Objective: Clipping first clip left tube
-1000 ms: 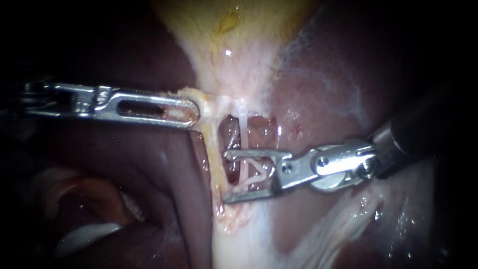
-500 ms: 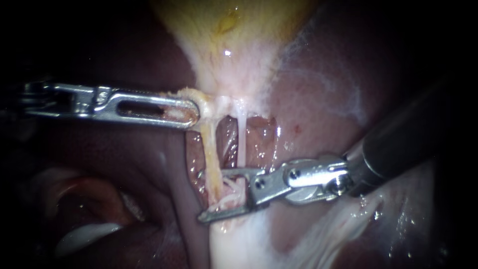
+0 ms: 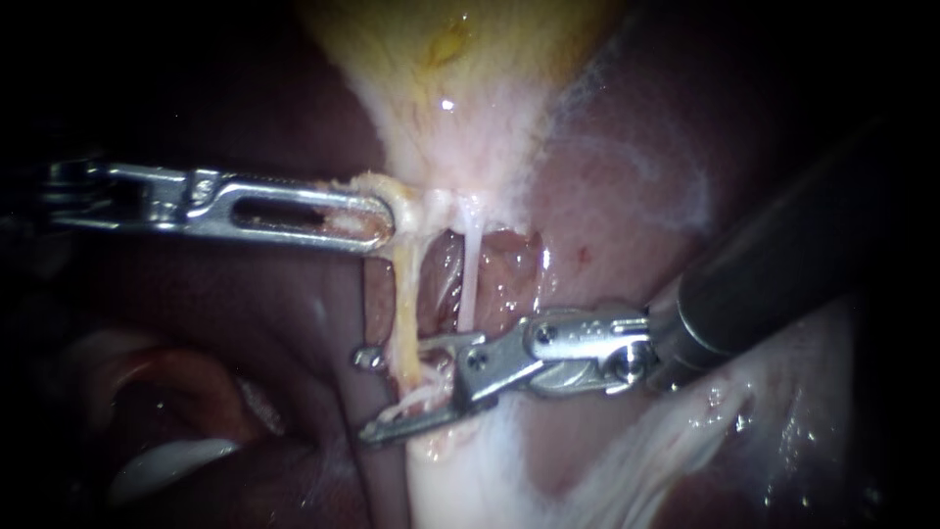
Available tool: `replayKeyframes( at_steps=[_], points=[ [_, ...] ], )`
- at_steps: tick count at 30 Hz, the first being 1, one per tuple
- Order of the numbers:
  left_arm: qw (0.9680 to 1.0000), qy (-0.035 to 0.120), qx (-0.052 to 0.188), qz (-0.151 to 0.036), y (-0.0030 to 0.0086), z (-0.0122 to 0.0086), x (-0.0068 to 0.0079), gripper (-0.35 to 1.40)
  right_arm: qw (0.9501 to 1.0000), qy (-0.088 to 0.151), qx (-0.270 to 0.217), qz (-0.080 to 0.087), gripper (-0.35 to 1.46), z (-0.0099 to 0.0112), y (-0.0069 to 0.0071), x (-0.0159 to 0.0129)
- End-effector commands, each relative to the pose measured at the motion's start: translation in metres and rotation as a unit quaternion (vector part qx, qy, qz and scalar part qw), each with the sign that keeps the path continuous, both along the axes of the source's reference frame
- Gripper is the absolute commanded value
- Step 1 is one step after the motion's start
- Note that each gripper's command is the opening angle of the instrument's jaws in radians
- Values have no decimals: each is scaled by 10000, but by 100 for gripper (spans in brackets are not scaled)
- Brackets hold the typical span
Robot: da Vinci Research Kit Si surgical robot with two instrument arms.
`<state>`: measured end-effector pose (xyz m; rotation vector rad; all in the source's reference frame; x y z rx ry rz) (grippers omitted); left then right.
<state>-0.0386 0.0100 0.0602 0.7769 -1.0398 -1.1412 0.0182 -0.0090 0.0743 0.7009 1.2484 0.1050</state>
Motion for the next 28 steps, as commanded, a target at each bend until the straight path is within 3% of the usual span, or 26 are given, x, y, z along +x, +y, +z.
replayKeyframes(
  at_steps=[1, 8, 12, 28],
  points=[
    [10000, 0, 0, 0, 0, 0, 0, -35, 10000, -14, 20, 7, 29, -1, 2, -3],
    [10000, -1, 0, 0, 0, 0, 0, -35, 9997, -90, 217, 37, -35, -1, 8, -13],
    [10000, -1, 1, 1, 1, 1, -1, -35, 9979, -259, 590, 102, -35, 1, 11, -17],
    [10000, 7, -3, -9, 1, 2, 0, -35, 9976, -266, 642, 81, -35, 1, 10, -22]
  ],
)
